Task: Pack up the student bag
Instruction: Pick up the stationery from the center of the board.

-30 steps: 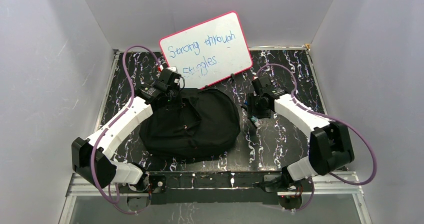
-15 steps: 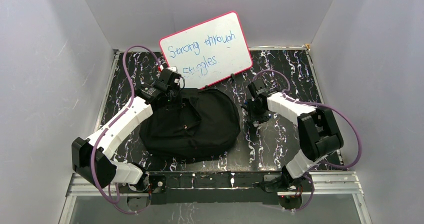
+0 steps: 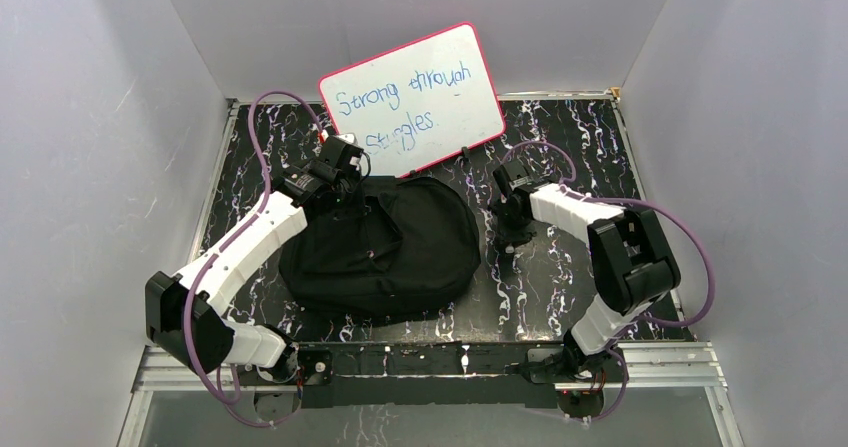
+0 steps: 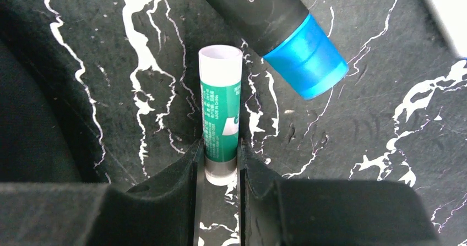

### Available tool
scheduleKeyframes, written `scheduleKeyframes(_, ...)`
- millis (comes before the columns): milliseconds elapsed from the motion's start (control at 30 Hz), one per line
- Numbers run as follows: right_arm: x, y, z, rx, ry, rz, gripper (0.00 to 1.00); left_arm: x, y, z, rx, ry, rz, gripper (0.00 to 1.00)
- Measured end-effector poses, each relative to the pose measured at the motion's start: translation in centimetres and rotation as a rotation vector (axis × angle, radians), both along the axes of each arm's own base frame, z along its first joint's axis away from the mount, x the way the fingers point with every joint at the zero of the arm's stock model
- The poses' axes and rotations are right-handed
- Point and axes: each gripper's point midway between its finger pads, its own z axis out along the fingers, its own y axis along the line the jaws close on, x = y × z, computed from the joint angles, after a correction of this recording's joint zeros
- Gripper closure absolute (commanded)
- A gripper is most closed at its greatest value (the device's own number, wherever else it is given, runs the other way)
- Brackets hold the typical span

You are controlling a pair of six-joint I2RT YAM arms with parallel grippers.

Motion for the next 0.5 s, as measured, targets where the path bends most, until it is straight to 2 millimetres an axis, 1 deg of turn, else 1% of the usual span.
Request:
scheduleKeyframes(67, -0.1, 0.2, 0.3, 0.013, -0.001, 0.000, 0.78, 0.0, 0.0, 0.0, 0.000, 0.000, 0.000, 1.00)
scheduleKeyframes(100, -0.2, 0.3, 0.8, 0.025, -0.003, 0.001, 0.79, 0.0, 0.0, 0.0, 0.001, 0.000, -0.001, 1.00)
scheduleKeyframes(200, -0.1, 1.1, 3.4, 0.085, -0.044, -0.004, 0.80, 0.1, -0.1, 0.0, 0.003, 0.001, -0.004, 1.00)
scheduleKeyframes(267, 0.6, 2.0, 6.1, 0.145, -0.106, -0.003, 0.80, 0.3, -0.2, 0.0, 0.003, 0.004, -0.007, 1.00)
scheduleKeyframes(333, 1.6, 3.2, 10.0, 0.227, -0.195, 0.002, 0.80, 0.4, -0.4, -0.2, 0.003, 0.009, -0.010, 1.00)
scheduleKeyframes(400, 2.3, 4.4, 13.2, 0.304, -0.258, 0.019, 0.80, 0.4, -0.4, -0.3, 0.003, 0.014, -0.012, 1.00)
scheduleKeyframes(500, 2.6, 6.5, 16.7, 0.428, -0.300, 0.068, 0.83, 0.4, -0.5, -0.3, 0.002, 0.017, -0.014, 1.00)
